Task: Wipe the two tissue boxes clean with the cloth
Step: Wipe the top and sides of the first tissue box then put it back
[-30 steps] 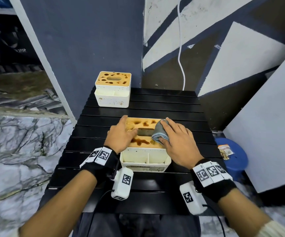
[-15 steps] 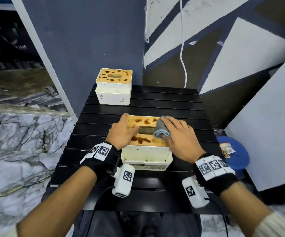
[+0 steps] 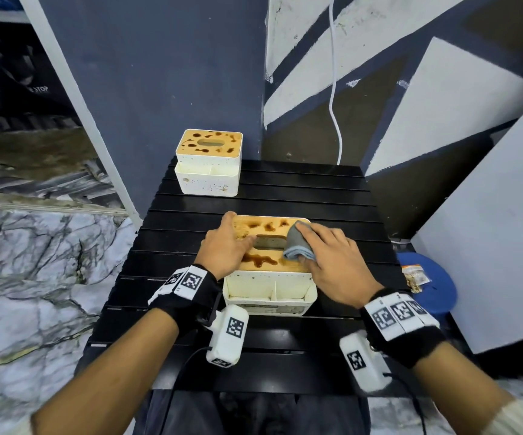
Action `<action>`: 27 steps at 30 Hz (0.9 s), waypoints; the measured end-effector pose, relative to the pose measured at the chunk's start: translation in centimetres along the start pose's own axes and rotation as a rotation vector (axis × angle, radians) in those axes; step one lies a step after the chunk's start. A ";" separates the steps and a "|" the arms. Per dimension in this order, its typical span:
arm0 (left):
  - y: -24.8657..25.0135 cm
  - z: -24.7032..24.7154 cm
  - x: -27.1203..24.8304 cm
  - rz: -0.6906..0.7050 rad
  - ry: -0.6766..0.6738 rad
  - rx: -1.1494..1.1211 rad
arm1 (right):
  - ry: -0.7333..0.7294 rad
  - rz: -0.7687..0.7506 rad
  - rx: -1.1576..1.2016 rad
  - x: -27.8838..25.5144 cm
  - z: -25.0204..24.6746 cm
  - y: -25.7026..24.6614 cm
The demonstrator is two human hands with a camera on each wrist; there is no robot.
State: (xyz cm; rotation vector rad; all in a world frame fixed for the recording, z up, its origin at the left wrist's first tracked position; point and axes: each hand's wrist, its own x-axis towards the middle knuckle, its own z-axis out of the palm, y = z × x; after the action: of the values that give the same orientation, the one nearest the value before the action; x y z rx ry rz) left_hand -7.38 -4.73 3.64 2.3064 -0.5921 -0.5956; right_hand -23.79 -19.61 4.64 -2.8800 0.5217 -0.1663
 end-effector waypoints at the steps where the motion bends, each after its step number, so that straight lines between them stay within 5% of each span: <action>1: 0.1 -0.1 0.0 0.001 -0.003 0.000 | 0.003 0.018 0.000 0.8 0.0 0.1; 13: 0.1 0.0 -0.5 0.000 0.018 -0.001 | 0.005 0.017 0.017 -2.6 0.7 -1.2; 21: 0.1 -0.1 -0.3 0.011 0.015 0.004 | 0.016 0.059 0.007 2.3 0.4 0.1; 27: 0.2 0.3 -0.6 -0.001 0.043 -0.013 | 0.027 0.005 0.017 -2.6 0.8 -1.0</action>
State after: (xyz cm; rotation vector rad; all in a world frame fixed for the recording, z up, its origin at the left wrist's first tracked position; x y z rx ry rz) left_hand -8.07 -4.69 3.69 2.3014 -0.5646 -0.5479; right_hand -25.73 -17.67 3.92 -2.8629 0.5304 -0.2087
